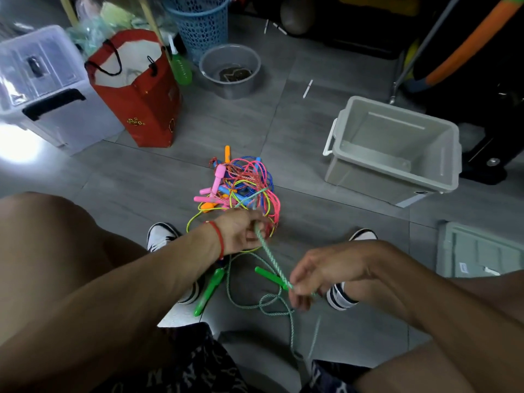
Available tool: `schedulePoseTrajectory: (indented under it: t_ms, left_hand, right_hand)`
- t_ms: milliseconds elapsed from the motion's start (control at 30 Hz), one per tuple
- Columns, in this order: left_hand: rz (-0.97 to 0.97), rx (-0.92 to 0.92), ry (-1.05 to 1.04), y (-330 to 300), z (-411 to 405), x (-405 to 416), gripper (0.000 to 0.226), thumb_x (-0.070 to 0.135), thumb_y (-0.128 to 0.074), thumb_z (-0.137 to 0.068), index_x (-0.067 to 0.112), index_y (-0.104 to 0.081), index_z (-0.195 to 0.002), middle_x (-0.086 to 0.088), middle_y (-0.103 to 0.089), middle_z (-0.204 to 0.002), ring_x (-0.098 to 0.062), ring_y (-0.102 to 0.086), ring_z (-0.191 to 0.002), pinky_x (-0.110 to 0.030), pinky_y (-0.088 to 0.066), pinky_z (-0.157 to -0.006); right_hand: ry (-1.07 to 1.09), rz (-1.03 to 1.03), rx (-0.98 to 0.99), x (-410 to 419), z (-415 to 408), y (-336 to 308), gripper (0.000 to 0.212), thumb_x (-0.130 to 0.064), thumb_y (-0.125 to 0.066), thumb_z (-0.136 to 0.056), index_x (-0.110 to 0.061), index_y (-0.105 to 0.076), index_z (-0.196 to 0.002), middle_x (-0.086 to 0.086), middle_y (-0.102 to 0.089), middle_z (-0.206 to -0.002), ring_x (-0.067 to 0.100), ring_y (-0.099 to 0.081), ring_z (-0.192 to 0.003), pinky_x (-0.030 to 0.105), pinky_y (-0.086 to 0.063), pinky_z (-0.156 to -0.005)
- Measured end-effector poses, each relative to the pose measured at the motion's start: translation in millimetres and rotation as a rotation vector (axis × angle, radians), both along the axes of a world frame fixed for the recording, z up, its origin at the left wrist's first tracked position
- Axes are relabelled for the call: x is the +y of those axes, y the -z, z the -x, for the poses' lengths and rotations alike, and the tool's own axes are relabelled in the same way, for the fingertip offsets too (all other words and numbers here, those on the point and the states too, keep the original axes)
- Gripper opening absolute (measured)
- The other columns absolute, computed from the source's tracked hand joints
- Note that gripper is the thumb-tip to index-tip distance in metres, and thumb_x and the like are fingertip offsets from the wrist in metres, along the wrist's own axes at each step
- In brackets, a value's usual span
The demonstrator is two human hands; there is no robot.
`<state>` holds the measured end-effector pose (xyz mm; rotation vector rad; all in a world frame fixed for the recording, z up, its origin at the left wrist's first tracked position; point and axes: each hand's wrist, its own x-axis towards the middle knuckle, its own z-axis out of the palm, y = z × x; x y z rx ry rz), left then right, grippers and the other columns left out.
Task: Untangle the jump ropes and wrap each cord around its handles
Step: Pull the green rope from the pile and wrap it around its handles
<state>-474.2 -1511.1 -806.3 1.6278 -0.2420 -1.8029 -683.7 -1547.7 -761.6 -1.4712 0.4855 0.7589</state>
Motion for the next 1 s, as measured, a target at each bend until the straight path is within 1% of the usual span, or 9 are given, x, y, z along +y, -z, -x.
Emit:
schedulePoseTrajectory:
  t_ms: [67, 167, 267, 367, 467, 667, 767, 900, 1000]
  left_hand:
    - [0.183, -0.196, 0.114, -8.7, 8.5, -2.1, 0.020, 0.012, -0.051, -0.102, 0.008, -0.064, -0.088, 0.000, -0.048, -0.047, -0.015, -0.049, -0.044, -0.030, -0.049, -0.065]
    - [0.508, -0.393, 0.447, -36.2, 19.6, -6.1, 0.031, 0.013, -0.047, -0.104, 0.014, -0.064, -0.078, -0.006, -0.055, -0.056, -0.009, -0.048, -0.046, -0.020, -0.038, -0.050]
    - [0.634, -0.642, 0.792, -50.8, 19.8, 0.1, 0.024, 0.011, -0.049, -0.102, 0.008, -0.068, -0.088, -0.002, -0.065, -0.066, 0.002, -0.050, -0.050, -0.010, -0.036, -0.052]
    - [0.625, -0.583, 0.924, -52.2, 17.5, 14.1, 0.019, 0.015, -0.050, -0.102, 0.016, -0.069, -0.098, 0.002, -0.069, -0.077, 0.000, -0.057, -0.068, -0.015, -0.044, -0.066]
    - [0.439, -0.467, 0.855, -38.1, 7.3, 12.5, 0.022, 0.003, -0.055, -0.097, 0.009, -0.072, -0.109, 0.003, -0.068, -0.087, 0.002, -0.058, -0.075, -0.012, -0.047, -0.068]
    - [0.101, -0.861, 0.457, 37.8, -33.9, -6.1, 0.019, 0.010, -0.058, -0.089, 0.006, -0.066, -0.106, -0.016, -0.067, -0.096, -0.032, -0.066, -0.090, -0.027, -0.048, -0.068]
    - [0.218, -0.952, 0.382, 70.0, -43.3, -12.6, 0.042, 0.030, -0.065, -0.084, 0.013, -0.054, -0.120, -0.001, -0.062, -0.108, -0.025, -0.061, -0.102, -0.029, -0.050, -0.088]
    - [0.316, -1.053, 0.487, 59.4, -44.2, -17.2, 0.005, 0.009, -0.059, -0.091, 0.012, -0.060, -0.088, -0.005, -0.059, -0.081, -0.020, -0.055, -0.076, -0.026, -0.045, -0.069]
    - [0.307, -1.030, 0.692, 42.4, -61.0, -26.4, 0.020, 0.016, -0.053, -0.094, 0.005, -0.069, -0.088, -0.010, -0.065, -0.087, -0.023, -0.060, -0.084, -0.027, -0.045, -0.076]
  right_hand:
    - [0.180, 0.057, -0.007, -3.2, -6.5, 3.3, 0.022, -0.020, -0.058, -0.093, -0.016, -0.075, -0.106, -0.003, -0.072, -0.095, 0.005, -0.060, -0.080, 0.023, -0.046, -0.072]
    - [0.760, 0.012, 0.014, -24.9, -22.1, 17.1, 0.030, -0.016, -0.043, -0.098, -0.018, -0.072, -0.092, 0.008, -0.074, -0.102, 0.023, -0.070, -0.095, 0.042, -0.055, -0.095]
    - [1.029, -0.205, -0.005, -49.0, -40.5, 16.3, 0.027, -0.027, -0.040, -0.099, -0.014, -0.064, -0.095, 0.012, -0.064, -0.087, 0.025, -0.064, -0.076, 0.036, -0.058, -0.071]
    - [0.998, -0.188, 0.103, -55.7, -55.5, 13.6, 0.027, -0.027, -0.045, -0.101, -0.010, -0.065, -0.095, -0.001, -0.064, -0.063, 0.019, -0.057, -0.062, 0.024, -0.050, -0.048]
    - [0.832, 0.190, 0.038, -53.5, -68.4, 14.6, 0.018, -0.015, -0.056, -0.098, -0.004, -0.069, -0.094, 0.000, -0.048, -0.047, 0.019, -0.047, -0.054, 0.026, -0.045, -0.052]
    - [0.648, 0.257, -0.210, -52.0, -75.6, -27.5, 0.024, -0.008, -0.051, -0.096, 0.011, -0.062, -0.087, 0.008, -0.042, -0.060, 0.021, -0.045, -0.059, 0.031, -0.042, -0.061]
    - [0.608, 0.313, -0.316, -54.0, -61.7, -43.7, 0.027, -0.018, -0.051, -0.090, 0.002, -0.062, -0.075, 0.009, -0.047, -0.060, 0.021, -0.048, -0.061, 0.037, -0.042, -0.069]
    - [0.756, 0.327, -0.401, -64.3, -58.3, -53.2, 0.034, -0.018, -0.047, -0.087, -0.016, -0.053, -0.053, -0.001, -0.041, -0.047, 0.020, -0.039, -0.050, 0.038, -0.036, -0.065]
    - [0.895, 0.289, -0.410, -77.6, -49.9, -65.6, 0.052, -0.014, -0.052, -0.099, -0.021, -0.044, -0.048, -0.003, -0.028, -0.048, 0.014, -0.021, -0.046, 0.031, -0.019, -0.053]
